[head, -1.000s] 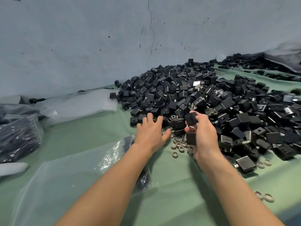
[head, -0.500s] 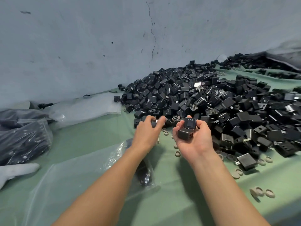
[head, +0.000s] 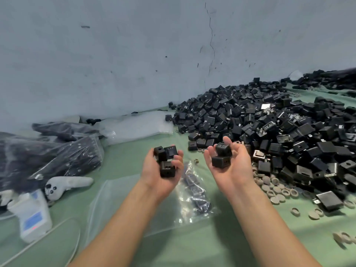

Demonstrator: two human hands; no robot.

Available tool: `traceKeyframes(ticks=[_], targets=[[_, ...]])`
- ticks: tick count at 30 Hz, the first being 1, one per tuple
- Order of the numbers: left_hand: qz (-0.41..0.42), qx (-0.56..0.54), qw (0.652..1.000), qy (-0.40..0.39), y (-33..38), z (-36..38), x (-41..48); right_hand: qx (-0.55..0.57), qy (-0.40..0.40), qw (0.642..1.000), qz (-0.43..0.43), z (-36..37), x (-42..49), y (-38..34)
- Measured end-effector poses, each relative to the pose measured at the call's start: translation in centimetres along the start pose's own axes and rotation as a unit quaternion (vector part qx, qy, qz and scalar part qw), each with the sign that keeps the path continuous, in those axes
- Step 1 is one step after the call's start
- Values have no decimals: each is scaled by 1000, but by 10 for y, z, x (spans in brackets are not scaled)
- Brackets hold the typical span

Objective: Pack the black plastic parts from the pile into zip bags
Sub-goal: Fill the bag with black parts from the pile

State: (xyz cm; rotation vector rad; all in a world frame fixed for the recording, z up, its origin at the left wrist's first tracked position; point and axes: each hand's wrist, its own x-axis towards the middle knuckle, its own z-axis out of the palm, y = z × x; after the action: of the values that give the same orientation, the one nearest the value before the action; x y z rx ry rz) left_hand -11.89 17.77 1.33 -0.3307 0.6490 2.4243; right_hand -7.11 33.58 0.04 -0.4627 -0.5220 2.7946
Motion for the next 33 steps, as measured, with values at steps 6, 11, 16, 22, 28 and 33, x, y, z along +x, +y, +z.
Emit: traceKeyframes(ticks=[6, 11, 16, 22, 28, 33], targets=[[48, -8, 998, 49, 27, -27, -48, -51, -37, 996, 63, 29, -24, 50], [64, -18, 995, 75, 32, -60, -71, -72, -54, 992, 89, 44, -40, 90], [103, -23, 993, 59, 17, -63, -72, -392, -121, 911, -38, 47, -64, 134], [123, -39, 992, 1, 13, -78, -74, -609, -257, 733, -160, 33, -75, 154], [207, -55, 977, -18, -6, -74, -69, -741, -286, 592, -138, 25, -72, 155], [199, 83, 975, 60, 4, -87, -77, -691, -302, 648, -102, 24, -77, 147]])
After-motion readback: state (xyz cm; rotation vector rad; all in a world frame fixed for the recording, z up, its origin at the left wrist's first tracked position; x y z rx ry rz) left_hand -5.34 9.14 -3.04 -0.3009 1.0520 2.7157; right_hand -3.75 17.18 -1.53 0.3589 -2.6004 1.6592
